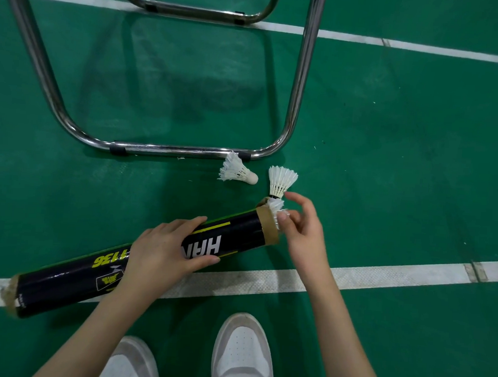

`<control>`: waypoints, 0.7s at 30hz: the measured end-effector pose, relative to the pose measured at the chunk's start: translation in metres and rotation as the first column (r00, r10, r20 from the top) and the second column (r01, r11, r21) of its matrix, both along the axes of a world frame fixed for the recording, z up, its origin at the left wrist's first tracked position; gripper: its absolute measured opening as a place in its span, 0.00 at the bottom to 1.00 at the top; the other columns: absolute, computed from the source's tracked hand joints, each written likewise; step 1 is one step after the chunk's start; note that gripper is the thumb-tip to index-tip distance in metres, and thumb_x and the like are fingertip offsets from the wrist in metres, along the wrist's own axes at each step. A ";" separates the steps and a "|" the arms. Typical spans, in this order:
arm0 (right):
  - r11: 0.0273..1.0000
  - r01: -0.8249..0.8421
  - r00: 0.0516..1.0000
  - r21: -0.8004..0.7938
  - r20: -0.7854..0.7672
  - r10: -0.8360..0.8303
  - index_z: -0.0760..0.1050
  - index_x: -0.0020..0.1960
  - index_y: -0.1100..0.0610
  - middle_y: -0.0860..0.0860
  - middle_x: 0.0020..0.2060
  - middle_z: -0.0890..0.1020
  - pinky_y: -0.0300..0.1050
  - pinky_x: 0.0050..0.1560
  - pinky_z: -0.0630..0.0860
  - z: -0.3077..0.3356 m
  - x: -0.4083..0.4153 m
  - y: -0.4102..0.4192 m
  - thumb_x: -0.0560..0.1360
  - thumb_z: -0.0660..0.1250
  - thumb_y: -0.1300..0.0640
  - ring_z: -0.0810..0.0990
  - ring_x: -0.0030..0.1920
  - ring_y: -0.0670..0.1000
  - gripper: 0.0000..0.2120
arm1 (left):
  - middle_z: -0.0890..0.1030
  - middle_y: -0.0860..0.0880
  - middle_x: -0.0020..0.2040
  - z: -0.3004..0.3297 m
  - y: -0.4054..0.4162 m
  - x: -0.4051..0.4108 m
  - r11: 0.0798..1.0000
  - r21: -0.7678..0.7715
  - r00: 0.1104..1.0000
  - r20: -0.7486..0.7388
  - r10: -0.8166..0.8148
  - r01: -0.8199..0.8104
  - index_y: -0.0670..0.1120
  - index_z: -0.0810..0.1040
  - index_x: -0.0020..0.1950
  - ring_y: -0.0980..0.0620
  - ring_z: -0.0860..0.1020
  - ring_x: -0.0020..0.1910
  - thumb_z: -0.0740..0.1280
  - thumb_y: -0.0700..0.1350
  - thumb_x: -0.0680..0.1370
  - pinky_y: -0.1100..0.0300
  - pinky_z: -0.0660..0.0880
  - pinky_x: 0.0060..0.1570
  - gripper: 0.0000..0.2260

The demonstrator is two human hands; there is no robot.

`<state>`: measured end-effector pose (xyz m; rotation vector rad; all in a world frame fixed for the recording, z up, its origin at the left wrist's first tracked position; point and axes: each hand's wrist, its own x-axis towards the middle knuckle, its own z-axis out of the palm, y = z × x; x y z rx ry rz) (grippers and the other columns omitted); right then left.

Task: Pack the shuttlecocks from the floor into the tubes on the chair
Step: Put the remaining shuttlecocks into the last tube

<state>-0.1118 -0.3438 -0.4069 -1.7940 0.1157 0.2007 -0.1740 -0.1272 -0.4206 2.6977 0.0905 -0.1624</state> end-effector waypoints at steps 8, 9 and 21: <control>0.998 -0.016 0.998 0.059 -0.057 0.020 0.72 0.56 0.49 0.53 0.30 0.72 0.45 0.41 0.68 -0.001 -0.007 0.016 0.77 0.62 0.57 0.70 0.34 0.48 0.09 | 0.81 0.54 0.55 0.000 0.002 0.001 1.000 0.004 1.000 0.000 0.006 -0.006 0.55 0.74 0.65 0.49 0.80 0.52 0.54 0.74 0.63 0.55 0.74 0.43 0.38; 0.997 -0.030 0.998 0.074 -0.061 0.035 0.72 0.56 0.48 0.52 0.30 0.72 0.45 0.42 0.68 0.000 -0.008 0.017 0.76 0.64 0.56 0.71 0.34 0.47 0.10 | 0.81 0.54 0.55 0.000 0.002 0.001 1.000 0.004 1.000 0.002 0.005 -0.005 0.55 0.74 0.65 0.49 0.80 0.51 0.54 0.74 0.63 0.55 0.74 0.43 0.38; 0.996 -0.075 0.992 0.039 -0.094 0.079 0.69 0.56 0.40 0.63 0.43 0.79 0.58 0.52 0.75 -0.001 -0.009 0.025 0.66 0.74 0.56 0.77 0.45 0.62 0.24 | 0.81 0.54 0.55 0.001 0.004 -0.001 1.000 0.004 1.000 -0.005 0.019 -0.019 0.55 0.74 0.66 0.49 0.79 0.52 0.54 0.74 0.62 0.55 0.73 0.44 0.39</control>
